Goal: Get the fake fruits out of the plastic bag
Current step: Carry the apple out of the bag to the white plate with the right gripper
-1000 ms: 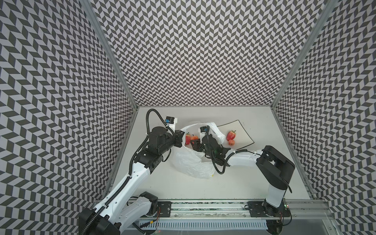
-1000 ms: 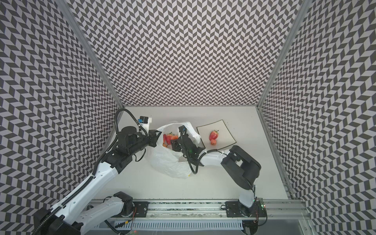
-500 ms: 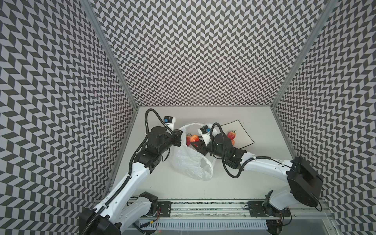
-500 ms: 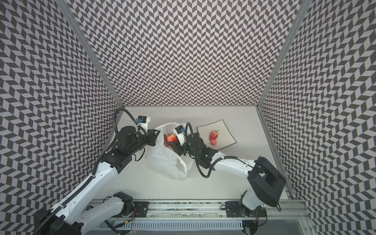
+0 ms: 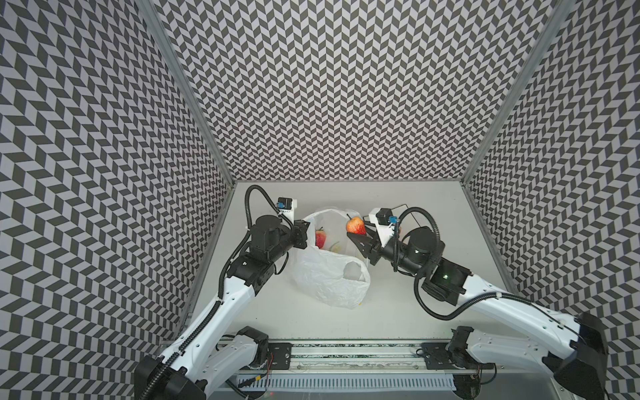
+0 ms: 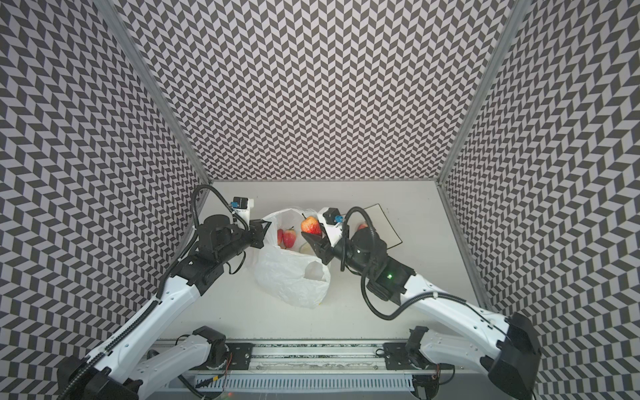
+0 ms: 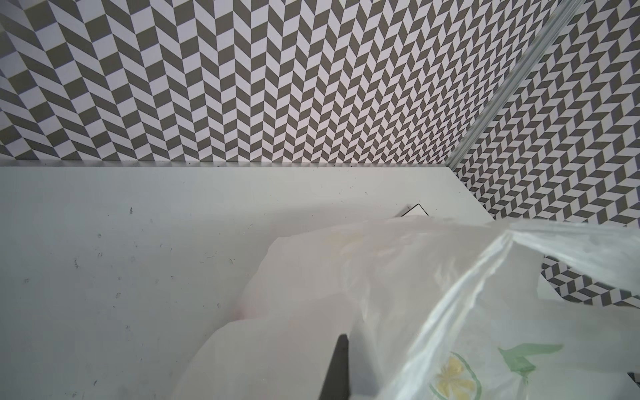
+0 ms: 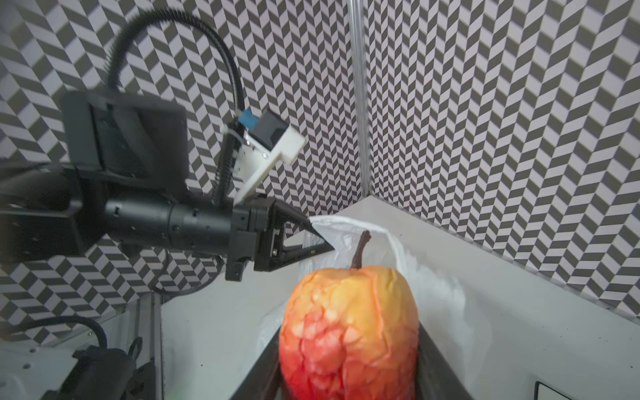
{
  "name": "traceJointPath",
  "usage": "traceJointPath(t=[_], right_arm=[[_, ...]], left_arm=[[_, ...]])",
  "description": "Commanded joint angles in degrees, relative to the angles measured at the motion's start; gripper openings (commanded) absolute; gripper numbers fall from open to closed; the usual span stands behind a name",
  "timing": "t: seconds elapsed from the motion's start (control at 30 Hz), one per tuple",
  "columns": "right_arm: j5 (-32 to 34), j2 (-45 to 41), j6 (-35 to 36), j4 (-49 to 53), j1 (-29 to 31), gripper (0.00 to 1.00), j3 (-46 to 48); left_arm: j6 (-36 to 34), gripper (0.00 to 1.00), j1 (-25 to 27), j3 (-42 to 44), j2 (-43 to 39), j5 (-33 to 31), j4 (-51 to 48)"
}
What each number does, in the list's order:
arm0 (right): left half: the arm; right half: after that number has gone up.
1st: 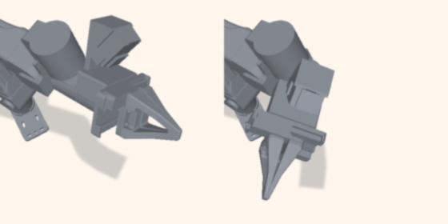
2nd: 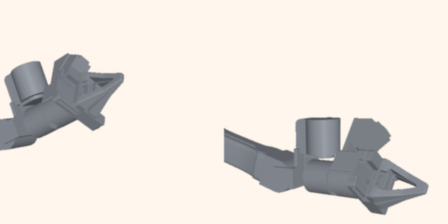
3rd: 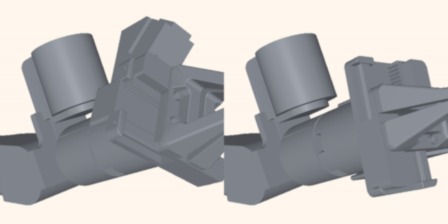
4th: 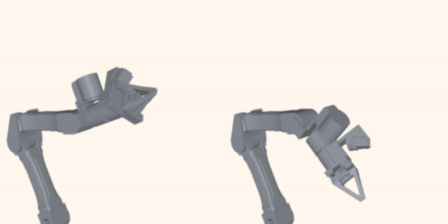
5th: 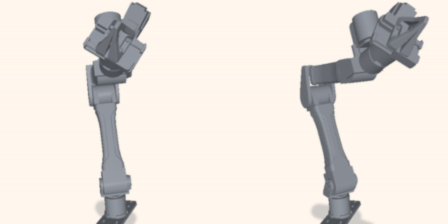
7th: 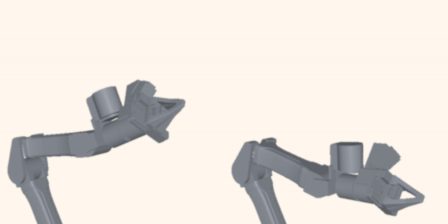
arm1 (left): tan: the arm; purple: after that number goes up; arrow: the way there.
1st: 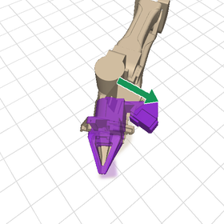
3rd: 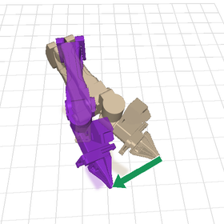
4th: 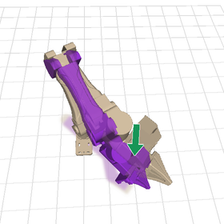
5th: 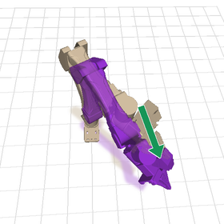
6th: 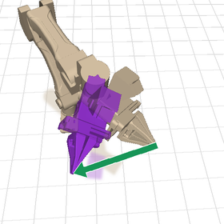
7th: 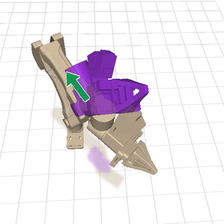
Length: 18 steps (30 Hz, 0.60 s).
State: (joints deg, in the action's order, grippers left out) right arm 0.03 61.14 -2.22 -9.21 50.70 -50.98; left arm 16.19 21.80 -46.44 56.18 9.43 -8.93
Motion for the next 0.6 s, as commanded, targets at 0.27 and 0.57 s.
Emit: traceJointPath(t=[0.27, 0.57], right_arm=[[7.98, -4.03, -17.22, 8.23, -18.95, 0.26, 1.87], [8.27, 7.16, -24.52, -0.94, -32.39, 0.25, 12.54]], left_arm=[[-0.19, 0.0, -0.39, -0.32, -0.75, 1.21, 0.71], [-0.63, 0.0, -0.43, -1.22, -0.31, 2.97, -0.39]])
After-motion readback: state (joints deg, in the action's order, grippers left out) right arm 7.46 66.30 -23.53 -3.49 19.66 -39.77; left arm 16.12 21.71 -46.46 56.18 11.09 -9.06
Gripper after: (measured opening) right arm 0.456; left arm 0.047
